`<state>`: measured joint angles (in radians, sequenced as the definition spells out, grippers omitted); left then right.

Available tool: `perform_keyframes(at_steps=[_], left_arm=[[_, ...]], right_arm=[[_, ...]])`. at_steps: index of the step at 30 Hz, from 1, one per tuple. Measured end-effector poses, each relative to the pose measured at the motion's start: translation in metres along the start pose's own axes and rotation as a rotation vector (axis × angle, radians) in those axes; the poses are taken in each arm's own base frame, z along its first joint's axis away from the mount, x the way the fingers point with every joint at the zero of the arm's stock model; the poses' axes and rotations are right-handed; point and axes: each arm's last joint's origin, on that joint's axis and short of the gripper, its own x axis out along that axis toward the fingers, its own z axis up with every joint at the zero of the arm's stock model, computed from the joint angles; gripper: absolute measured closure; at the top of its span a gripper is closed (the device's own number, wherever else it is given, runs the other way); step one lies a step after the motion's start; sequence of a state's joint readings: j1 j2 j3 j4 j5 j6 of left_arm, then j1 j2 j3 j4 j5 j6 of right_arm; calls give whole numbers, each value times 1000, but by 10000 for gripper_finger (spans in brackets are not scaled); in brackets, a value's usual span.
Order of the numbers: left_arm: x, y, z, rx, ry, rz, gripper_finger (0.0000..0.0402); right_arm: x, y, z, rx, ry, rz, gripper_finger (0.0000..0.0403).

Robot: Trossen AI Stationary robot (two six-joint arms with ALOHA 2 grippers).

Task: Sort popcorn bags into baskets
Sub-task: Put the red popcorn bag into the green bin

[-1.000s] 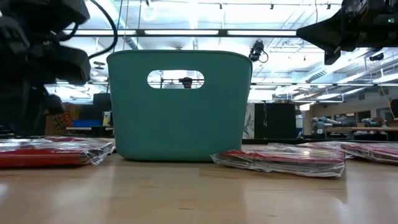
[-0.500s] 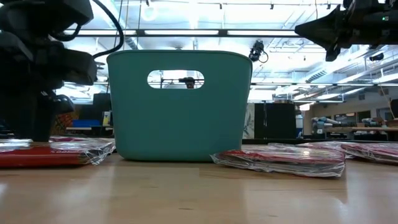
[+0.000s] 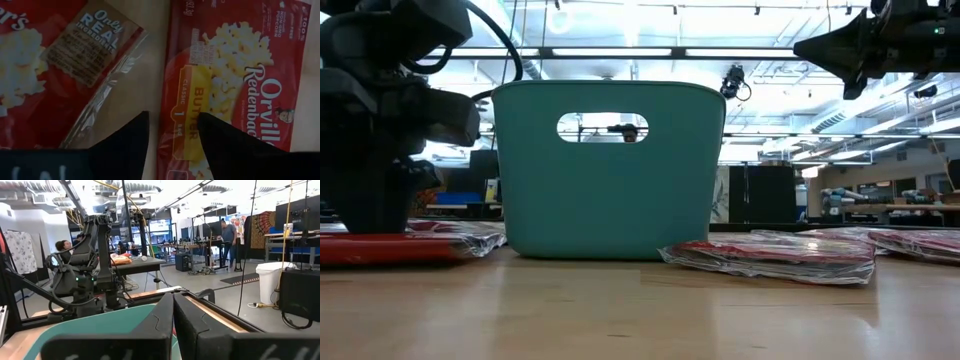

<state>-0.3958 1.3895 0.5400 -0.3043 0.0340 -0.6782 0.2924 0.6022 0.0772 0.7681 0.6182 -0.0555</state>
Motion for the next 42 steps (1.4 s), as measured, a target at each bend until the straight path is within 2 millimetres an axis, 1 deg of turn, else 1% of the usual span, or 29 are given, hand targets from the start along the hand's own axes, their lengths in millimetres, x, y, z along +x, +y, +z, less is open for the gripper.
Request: perform_keyframes(at_steps=[3,5,8,12,14,19,22,25,31,35,37,42], left_arm=[[0,0,0,-17,0,-4,242],[0,0,0,-17,0,-8,261],[0,-1,0,-17,4,-10,303],[1,0,-1,-18,13,-11,374],[1,-1,-1,-18,18,-18,392],[0,0,-2,-28,66,-67,397],[-9,-2,2,-38,110,-77,398],[-30,-8,13,-17,114,-67,399],[-75,-22,28,44,197,-1,400],[-93,-29,37,53,181,37,400],[-98,-30,39,67,174,52,400],[-98,-29,39,84,178,86,401]], right_arm=[[0,0,0,0,0,0,384],[0,0,0,0,0,0,384],[0,0,0,0,0,0,384],[0,0,0,0,0,0,384],[0,0,0,0,0,0,384],[0,0,0,0,0,-1,384],[0,0,0,0,0,-1,384],[0,0,0,0,0,-1,384],[0,0,0,0,0,-1,384],[0,0,0,1,0,-2,384],[0,0,0,1,0,-1,384],[0,0,0,1,0,-2,384]])
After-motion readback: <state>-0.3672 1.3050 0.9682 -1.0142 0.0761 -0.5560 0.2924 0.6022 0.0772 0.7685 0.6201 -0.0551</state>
